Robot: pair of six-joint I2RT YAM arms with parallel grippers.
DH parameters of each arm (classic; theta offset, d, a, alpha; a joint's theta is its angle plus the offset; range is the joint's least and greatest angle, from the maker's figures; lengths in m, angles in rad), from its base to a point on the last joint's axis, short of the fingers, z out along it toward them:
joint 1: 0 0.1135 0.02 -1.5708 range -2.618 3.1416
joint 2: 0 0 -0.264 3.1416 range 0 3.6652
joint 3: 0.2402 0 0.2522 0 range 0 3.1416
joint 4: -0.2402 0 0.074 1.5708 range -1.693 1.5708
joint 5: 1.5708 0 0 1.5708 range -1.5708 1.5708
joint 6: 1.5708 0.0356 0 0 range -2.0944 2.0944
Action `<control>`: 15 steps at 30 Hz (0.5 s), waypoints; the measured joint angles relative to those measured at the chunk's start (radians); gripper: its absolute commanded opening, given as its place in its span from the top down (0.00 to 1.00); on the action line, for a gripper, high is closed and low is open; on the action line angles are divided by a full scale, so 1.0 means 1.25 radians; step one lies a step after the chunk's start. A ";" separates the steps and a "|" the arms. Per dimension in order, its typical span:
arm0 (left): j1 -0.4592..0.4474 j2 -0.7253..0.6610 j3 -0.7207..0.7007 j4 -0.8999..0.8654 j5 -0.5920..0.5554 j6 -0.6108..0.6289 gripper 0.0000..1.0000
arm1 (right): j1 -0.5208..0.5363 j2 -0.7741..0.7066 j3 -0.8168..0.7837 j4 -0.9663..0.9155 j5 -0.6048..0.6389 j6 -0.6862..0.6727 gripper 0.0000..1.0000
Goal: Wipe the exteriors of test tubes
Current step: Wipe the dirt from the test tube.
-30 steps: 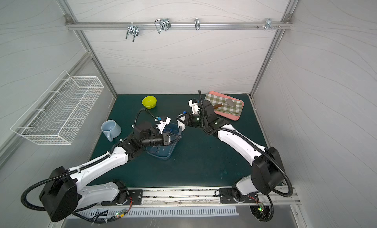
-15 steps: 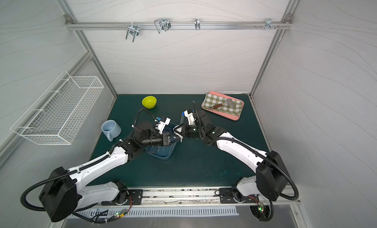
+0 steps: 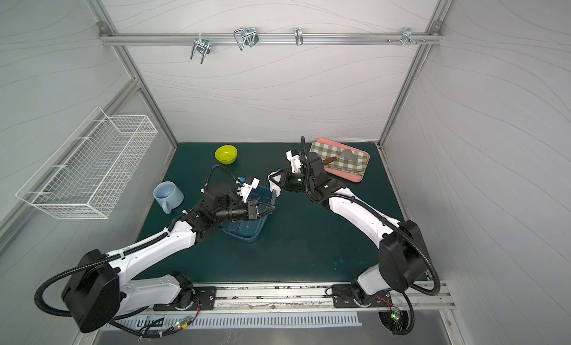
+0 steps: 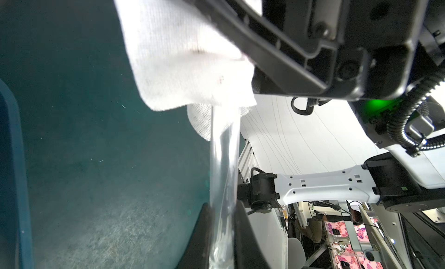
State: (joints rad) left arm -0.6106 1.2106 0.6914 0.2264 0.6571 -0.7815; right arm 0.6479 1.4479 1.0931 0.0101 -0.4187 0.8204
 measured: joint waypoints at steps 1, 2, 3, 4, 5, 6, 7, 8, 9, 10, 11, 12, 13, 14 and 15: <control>-0.001 0.001 0.000 -0.003 0.005 0.000 0.95 | 0.006 -0.011 -0.016 0.003 0.007 0.002 0.80; -0.003 0.002 0.000 -0.005 0.009 0.001 0.95 | 0.015 -0.024 -0.034 0.006 0.014 0.005 0.80; -0.004 0.003 0.000 -0.005 0.011 0.000 0.95 | 0.027 -0.038 -0.053 0.008 0.019 0.009 0.80; -0.005 0.003 0.000 -0.006 0.013 0.001 0.95 | 0.037 -0.049 -0.068 0.008 0.021 0.012 0.80; -0.005 0.003 0.000 -0.006 0.014 0.000 0.95 | 0.047 -0.059 -0.082 0.009 0.025 0.016 0.81; -0.005 0.004 0.000 -0.007 0.017 0.001 0.95 | 0.054 -0.067 -0.093 0.009 0.030 0.018 0.81; -0.005 0.004 0.000 -0.009 0.021 0.001 0.95 | 0.059 -0.071 -0.099 0.010 0.033 0.021 0.82; -0.006 0.005 0.000 -0.009 0.024 0.002 0.95 | 0.061 -0.074 -0.101 0.011 0.035 0.022 0.83; -0.006 0.007 0.000 -0.008 0.025 0.003 0.95 | 0.062 -0.075 -0.101 0.011 0.035 0.023 0.83; -0.006 0.008 0.000 -0.007 0.025 0.003 0.95 | 0.062 -0.074 -0.101 0.011 0.035 0.023 0.84; -0.006 0.008 0.000 -0.007 0.025 0.003 0.95 | 0.062 -0.074 -0.100 0.011 0.034 0.022 0.84; -0.006 0.008 0.000 -0.006 0.025 0.003 0.95 | 0.062 -0.073 -0.096 0.008 0.033 0.020 0.84; -0.006 0.008 0.000 -0.004 0.024 0.003 0.95 | 0.062 -0.070 -0.090 0.004 0.032 0.017 0.85; -0.005 0.007 0.000 0.000 0.021 0.003 0.91 | 0.062 -0.066 -0.083 0.000 0.031 0.013 0.85; -0.004 0.006 0.000 0.002 0.016 0.002 0.85 | 0.062 -0.062 -0.075 -0.005 0.028 0.008 0.85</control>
State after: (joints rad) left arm -0.6159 1.2186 0.6914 0.2295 0.6769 -0.7784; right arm 0.7254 1.3708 0.9989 0.0036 -0.3832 0.8307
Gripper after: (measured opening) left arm 0.147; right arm 0.180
